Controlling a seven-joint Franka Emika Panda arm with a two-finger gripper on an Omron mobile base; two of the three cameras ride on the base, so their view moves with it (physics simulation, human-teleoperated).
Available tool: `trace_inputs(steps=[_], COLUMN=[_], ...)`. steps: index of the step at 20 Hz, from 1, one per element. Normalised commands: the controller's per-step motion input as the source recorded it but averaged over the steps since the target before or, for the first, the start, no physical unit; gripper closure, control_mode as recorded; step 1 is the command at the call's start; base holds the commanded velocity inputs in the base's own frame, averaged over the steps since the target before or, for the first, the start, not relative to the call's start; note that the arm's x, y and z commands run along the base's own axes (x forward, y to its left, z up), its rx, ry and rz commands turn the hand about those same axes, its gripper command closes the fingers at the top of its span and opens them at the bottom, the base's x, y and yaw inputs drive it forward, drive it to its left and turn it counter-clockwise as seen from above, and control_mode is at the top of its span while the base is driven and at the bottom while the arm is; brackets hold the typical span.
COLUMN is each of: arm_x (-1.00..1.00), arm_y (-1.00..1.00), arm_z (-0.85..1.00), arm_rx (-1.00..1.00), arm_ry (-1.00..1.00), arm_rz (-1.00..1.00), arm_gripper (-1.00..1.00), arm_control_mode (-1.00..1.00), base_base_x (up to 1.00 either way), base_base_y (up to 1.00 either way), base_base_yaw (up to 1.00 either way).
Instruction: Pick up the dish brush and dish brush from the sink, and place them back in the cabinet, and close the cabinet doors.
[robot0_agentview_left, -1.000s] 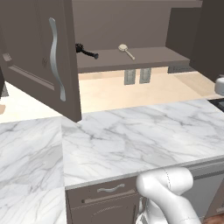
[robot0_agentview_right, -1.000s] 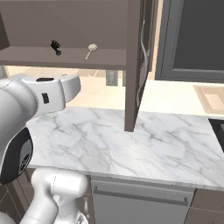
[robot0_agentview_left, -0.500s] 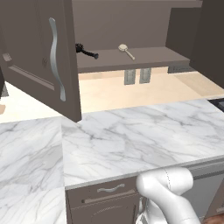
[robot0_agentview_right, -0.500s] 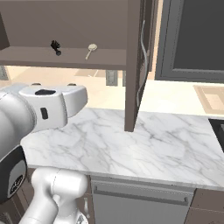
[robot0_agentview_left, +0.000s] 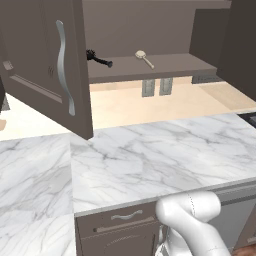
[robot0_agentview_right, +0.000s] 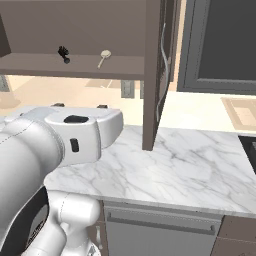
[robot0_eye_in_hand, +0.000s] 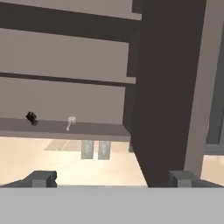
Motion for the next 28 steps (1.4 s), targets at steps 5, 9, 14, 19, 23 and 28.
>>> trace_inputs(steps=[5, 9, 14, 19, 23, 28], arm_x=[-0.07, -0.04, -0.01, 0.00, 0.00, 0.00], arm_y=[-0.27, -0.25, -0.29, -0.33, -0.33, -0.25], arm_z=[-0.09, -0.12, -0.08, -0.05, -0.09, -0.07], arm_rx=[0.00, 0.00, 0.00, 0.00, 0.00, 0.00], arm_ry=[0.00, -0.01, -0.01, 0.00, 0.00, 0.00], arm_rz=[0.00, 0.00, 0.00, 0.00, 0.00, 0.03], arm_gripper=[-1.00, -1.00, -1.00, -1.00, -1.00, -1.00], arm_control_mode=[-1.00, -1.00, -1.00, -1.00, -1.00, -1.00], base_base_x=[0.00, 0.00, 0.00, 0.00, 0.00, 0.00], base_base_y=[0.00, 0.00, 0.00, 0.00, 0.00, 0.00], base_base_yaw=[0.00, 0.00, 0.00, 0.00, 0.00, 0.00])
